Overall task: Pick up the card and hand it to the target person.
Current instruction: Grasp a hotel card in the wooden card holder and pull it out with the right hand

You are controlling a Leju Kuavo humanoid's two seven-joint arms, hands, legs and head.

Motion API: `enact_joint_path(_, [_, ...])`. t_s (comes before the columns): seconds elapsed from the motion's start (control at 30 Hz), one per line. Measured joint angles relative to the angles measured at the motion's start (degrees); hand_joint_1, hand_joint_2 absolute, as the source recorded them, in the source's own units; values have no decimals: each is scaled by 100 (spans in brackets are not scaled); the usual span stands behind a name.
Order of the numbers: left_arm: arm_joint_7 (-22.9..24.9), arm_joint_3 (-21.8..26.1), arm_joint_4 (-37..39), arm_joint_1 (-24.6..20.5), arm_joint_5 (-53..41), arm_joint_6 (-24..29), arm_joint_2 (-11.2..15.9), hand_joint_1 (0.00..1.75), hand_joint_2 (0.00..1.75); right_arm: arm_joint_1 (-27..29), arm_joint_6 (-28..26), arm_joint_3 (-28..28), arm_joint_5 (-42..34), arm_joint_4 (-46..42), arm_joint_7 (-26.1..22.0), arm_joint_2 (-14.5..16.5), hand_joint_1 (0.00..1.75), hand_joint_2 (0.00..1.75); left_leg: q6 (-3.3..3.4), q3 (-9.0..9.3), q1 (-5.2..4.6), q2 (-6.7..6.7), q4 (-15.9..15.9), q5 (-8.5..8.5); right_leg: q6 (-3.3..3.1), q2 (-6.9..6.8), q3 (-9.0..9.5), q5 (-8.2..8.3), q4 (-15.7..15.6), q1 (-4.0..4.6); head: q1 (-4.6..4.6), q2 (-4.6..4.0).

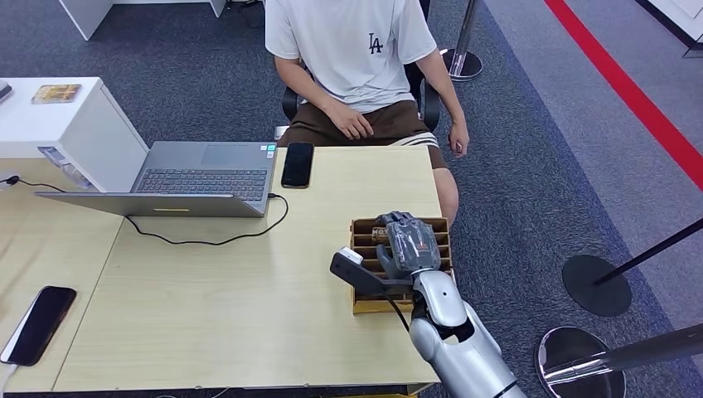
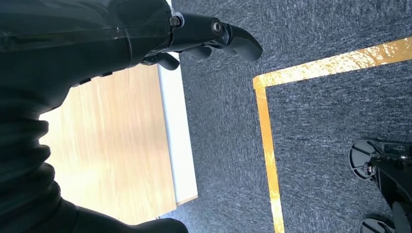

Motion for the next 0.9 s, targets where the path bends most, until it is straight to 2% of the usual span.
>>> enact_joint_path(0.1, [0, 1, 0, 1, 3, 0, 0, 0, 175, -12, 0, 0, -5, 45, -4, 1, 87, 175, 0, 0, 0, 0, 0, 0, 0, 0, 0, 0, 0, 0, 0, 0])
enact_joint_path(0.23, [0, 1, 0, 1, 10, 0, 0, 0, 175, -21, -8, 0, -11, 78, -6, 4, 97, 175, 0, 0, 0, 0, 0, 0, 0, 0, 0, 0, 0, 0, 1, 0])
enact_joint_path(0.37, [0, 0, 0, 1, 13, -1, 0, 0, 175, -31, -17, -2, -12, 101, -6, 27, 118, 175, 0, 0, 0, 0, 0, 0, 0, 0, 0, 0, 0, 0, 1, 0])
enact_joint_path(0.47, [0, 0, 0, 1, 11, -6, 0, 0, 175, -41, -32, -2, -12, 103, -6, 38, 122, 175, 0, 1, 0, 0, 0, 0, 0, 0, 0, 0, 0, 0, 0, 0])
enact_joint_path(0.6, [0, 0, 0, 1, 11, -7, -2, 0, 175, -57, -47, -2, -12, 105, -8, 47, 137, 175, 0, 1, 0, 0, 0, 0, 0, 0, 0, 0, 0, 0, 1, 0])
enact_joint_path(0.83, [0, 1, 0, 1, 11, -9, -3, 0, 175, -68, -63, -4, -10, 105, -17, 48, 144, 175, 0, 2, 0, 0, 0, 0, 0, 0, 0, 0, 0, 0, 1, 0])
enact_joint_path(0.9, [0, 0, 0, 1, 11, -12, -4, 0, 87, -69, -66, -4, -9, 105, -17, 48, 145, 175, 0, 2, 0, 0, 0, 0, 0, 0, 0, 0, 0, 0, 1, 0])
